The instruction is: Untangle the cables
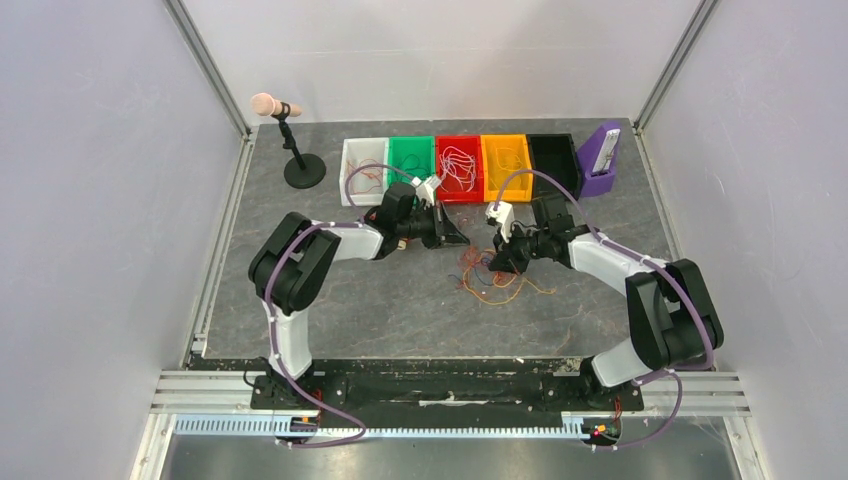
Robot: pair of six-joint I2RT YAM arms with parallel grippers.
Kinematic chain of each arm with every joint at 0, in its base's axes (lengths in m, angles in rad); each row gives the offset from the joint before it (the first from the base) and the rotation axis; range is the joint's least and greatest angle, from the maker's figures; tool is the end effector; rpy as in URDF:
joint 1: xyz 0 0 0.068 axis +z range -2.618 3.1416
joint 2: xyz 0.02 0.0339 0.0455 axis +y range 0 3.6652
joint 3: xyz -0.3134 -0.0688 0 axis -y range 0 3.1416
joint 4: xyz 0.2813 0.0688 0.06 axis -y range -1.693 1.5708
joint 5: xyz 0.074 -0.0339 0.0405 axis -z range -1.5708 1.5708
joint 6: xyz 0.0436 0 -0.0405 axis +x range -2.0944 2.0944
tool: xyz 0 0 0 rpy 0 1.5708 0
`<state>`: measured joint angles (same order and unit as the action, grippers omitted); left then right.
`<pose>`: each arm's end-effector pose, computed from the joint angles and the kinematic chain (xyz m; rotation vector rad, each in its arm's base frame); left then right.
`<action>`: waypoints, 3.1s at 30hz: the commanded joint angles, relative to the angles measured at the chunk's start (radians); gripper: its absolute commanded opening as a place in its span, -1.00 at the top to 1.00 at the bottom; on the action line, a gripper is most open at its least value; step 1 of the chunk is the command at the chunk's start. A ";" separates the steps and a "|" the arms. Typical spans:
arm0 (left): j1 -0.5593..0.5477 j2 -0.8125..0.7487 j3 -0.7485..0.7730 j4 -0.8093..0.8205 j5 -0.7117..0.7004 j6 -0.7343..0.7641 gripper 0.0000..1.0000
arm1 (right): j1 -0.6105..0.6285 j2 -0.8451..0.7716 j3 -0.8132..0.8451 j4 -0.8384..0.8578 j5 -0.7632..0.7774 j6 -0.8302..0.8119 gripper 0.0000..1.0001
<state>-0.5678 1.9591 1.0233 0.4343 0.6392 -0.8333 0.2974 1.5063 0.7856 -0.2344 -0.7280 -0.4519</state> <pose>0.3649 -0.2636 0.1603 0.1417 2.3282 -1.4529 0.2901 0.1192 0.1987 -1.1268 2.0864 0.8364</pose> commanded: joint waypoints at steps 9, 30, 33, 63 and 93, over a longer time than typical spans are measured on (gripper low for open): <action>0.080 -0.459 0.196 -0.522 0.037 0.423 0.95 | -0.045 0.121 0.052 -0.044 0.079 0.047 1.00; 0.186 -0.603 0.626 -0.766 0.081 0.649 0.95 | -0.053 0.155 0.061 -0.077 0.100 0.033 0.00; 0.189 -0.603 0.669 -0.766 0.064 0.656 0.95 | -0.057 0.146 0.061 -0.078 0.104 0.034 -0.08; 0.259 -0.563 0.897 -0.779 0.016 0.627 0.95 | -0.098 -0.149 0.252 -0.215 0.050 -0.024 -0.91; 0.163 -0.520 0.578 -0.515 0.263 0.201 0.95 | 0.086 -0.320 0.254 0.552 -0.089 0.378 -0.29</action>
<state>-0.3996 1.4338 1.6108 -0.1501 0.8673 -0.5533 0.3569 1.1603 1.0214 0.1761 -0.8310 -0.1139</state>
